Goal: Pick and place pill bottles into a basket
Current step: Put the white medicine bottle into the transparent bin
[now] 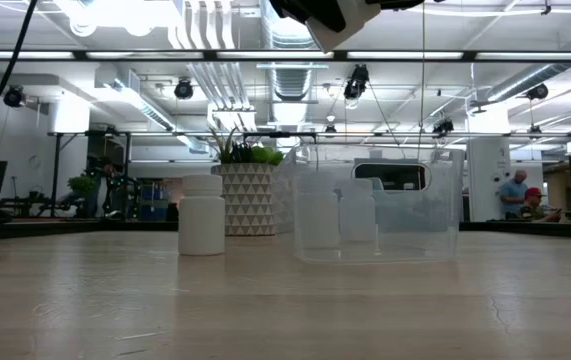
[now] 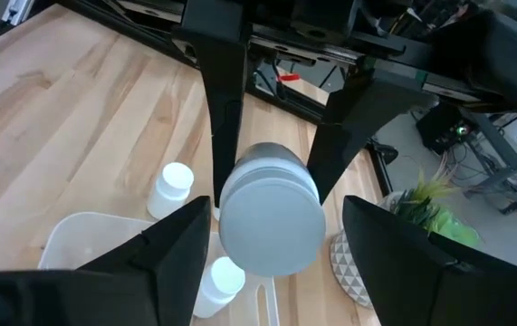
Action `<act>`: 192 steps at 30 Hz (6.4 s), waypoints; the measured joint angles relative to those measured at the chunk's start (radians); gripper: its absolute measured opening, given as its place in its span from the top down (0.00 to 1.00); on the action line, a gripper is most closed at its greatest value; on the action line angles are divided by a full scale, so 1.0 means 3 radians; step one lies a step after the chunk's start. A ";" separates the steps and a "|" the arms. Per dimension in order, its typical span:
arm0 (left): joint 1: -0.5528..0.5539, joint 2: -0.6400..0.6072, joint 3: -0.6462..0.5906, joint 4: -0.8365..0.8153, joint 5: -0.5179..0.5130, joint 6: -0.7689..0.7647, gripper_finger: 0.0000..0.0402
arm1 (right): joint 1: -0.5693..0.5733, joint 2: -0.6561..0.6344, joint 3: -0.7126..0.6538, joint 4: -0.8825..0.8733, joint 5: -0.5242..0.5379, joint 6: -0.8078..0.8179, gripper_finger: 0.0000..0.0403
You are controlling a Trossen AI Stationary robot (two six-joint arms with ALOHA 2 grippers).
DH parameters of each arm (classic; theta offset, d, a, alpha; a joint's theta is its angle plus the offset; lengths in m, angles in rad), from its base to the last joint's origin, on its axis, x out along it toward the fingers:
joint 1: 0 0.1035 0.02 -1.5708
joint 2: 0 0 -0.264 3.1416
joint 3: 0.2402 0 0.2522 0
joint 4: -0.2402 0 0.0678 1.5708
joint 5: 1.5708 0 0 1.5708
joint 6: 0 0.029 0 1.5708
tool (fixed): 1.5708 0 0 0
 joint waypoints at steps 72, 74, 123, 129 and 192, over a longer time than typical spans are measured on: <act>-0.0057 -0.1332 -0.1413 0.0946 -0.0390 -0.0189 0.41 | 0.0004 -0.0001 -0.0005 -0.0765 -0.0088 0.0562 0.64; -0.0062 -0.1552 -0.1781 0.1332 -0.0385 -0.0176 0.41 | 0.0003 -0.0001 -0.0005 -0.0764 -0.0088 0.0563 0.64; -0.0117 -0.3885 -0.5902 0.5166 -0.0295 0.0098 0.41 | -0.0503 0.0768 0.0855 -0.1686 -0.0874 0.0908 0.64; -0.0117 -0.4529 -0.5962 0.4570 -0.0295 0.0082 0.41 | -0.0547 0.0768 0.0851 -0.1688 -0.0874 0.0884 0.64; -0.0116 -0.5886 -0.6214 0.2839 0.0318 -0.0189 0.41 | -0.0654 0.0816 0.0779 -0.1951 -0.1142 0.1163 0.64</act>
